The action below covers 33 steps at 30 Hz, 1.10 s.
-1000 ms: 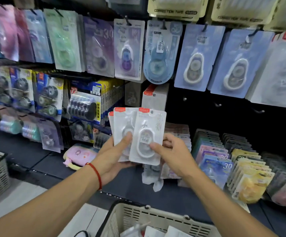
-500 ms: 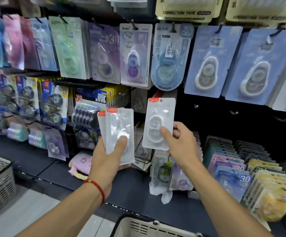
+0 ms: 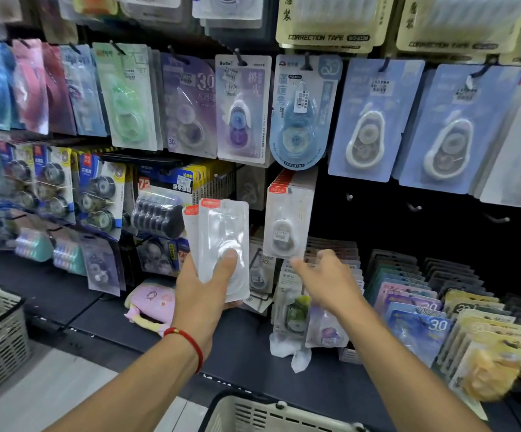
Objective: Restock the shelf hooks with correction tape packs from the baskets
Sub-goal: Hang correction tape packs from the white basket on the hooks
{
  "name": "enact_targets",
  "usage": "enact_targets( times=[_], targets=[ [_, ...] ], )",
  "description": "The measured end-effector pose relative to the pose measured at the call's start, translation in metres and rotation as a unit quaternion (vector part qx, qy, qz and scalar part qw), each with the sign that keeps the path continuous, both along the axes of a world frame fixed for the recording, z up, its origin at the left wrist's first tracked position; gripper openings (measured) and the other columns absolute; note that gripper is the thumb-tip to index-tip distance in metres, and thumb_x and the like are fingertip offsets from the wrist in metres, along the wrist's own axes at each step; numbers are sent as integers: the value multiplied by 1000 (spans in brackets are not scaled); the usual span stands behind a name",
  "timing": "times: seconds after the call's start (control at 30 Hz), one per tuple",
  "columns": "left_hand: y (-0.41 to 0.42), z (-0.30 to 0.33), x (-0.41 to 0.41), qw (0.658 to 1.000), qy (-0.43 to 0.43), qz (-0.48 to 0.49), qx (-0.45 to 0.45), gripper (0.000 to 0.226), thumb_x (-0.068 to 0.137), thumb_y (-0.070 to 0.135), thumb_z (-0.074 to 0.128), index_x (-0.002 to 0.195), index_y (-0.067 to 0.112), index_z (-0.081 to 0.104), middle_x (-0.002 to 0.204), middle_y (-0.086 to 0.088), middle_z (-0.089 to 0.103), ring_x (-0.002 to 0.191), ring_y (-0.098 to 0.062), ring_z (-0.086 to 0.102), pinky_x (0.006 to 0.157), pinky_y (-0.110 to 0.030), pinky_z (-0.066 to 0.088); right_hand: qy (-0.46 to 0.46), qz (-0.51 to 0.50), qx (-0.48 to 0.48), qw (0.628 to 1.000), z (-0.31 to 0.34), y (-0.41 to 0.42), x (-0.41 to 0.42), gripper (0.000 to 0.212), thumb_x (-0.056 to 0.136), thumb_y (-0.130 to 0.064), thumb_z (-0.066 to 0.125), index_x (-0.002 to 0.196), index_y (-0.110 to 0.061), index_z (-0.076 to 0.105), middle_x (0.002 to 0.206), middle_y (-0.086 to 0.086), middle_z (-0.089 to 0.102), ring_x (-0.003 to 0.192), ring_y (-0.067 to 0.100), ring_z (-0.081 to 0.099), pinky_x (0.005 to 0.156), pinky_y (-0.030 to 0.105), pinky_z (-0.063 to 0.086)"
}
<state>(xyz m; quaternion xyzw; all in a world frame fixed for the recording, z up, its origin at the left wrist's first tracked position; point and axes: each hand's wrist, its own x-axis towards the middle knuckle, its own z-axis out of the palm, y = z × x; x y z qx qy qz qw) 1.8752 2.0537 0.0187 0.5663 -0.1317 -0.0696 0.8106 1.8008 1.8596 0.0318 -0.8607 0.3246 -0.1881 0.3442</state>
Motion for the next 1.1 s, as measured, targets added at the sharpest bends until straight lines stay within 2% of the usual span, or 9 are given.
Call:
enact_targets(
  times=[0.1,0.23,0.43,0.5,0.6,0.73,0.87,1.0,1.1],
  targets=[
    [-10,1,-9,999,5,-36,2,38,91,34,76,127,27,67,113,-2,78,103,-25,76,72,-49,65,-66,109,90,988,1,2,-7,33,97,-58,61,119,-34,66,109,-9,71,92,11,72,80,43,63],
    [-25,2,-23,993,19,-119,-12,42,89,33,76,128,22,66,112,-9,79,99,-30,78,63,-38,63,-113,231,104,961,2,13,-19,24,90,-53,73,107,-35,72,97,-9,75,83,6,71,72,28,59],
    [-45,2,-34,984,20,-176,-11,42,93,39,76,132,28,66,121,-6,77,110,-30,75,89,-59,61,-156,189,94,965,1,-7,-48,13,97,-34,72,108,-30,68,99,-11,76,85,12,72,74,37,63],
    [-51,1,-36,984,26,-175,-5,37,95,46,73,129,34,67,121,-2,77,108,-27,76,86,-57,63,-195,159,118,960,0,-15,-58,13,102,-30,66,113,-26,61,101,-7,77,85,17,75,67,41,63],
    [-58,-6,-31,989,63,-136,-4,27,97,23,70,122,32,70,112,1,79,98,-25,78,75,-51,65,-237,92,108,961,-1,-28,-70,14,104,-34,59,114,-27,53,96,1,76,70,26,74,59,46,61],
    [-60,-8,-29,990,72,-125,9,39,93,3,67,122,28,68,104,3,80,86,-21,79,64,-41,63,-246,45,92,964,1,-41,-78,10,107,-34,53,116,-31,49,102,9,70,54,26,69,50,30,54],
    [-60,-7,-31,991,50,-119,22,40,91,-4,65,116,26,65,94,8,79,81,-18,79,59,-40,63,-258,46,103,959,5,-38,-77,13,108,-33,53,119,-29,49,87,3,74,51,30,68,42,31,47],
    [-59,-6,-34,994,20,-105,30,36,90,-1,71,115,23,60,110,-2,73,86,-18,77,59,-40,62,-287,28,86,954,5,-30,-73,15,106,-37,57,115,-27,52,64,4,68,37,24,58,35,28,40],
    [-58,-4,-35,994,-7,-99,35,38,90,-3,71,116,21,57,112,-3,70,87,-16,77,59,-40,64,-301,9,106,948,2,-29,-68,27,104,-41,60,121,-22,52,73,3,72,41,27,63,37,29,45]
  ],
)
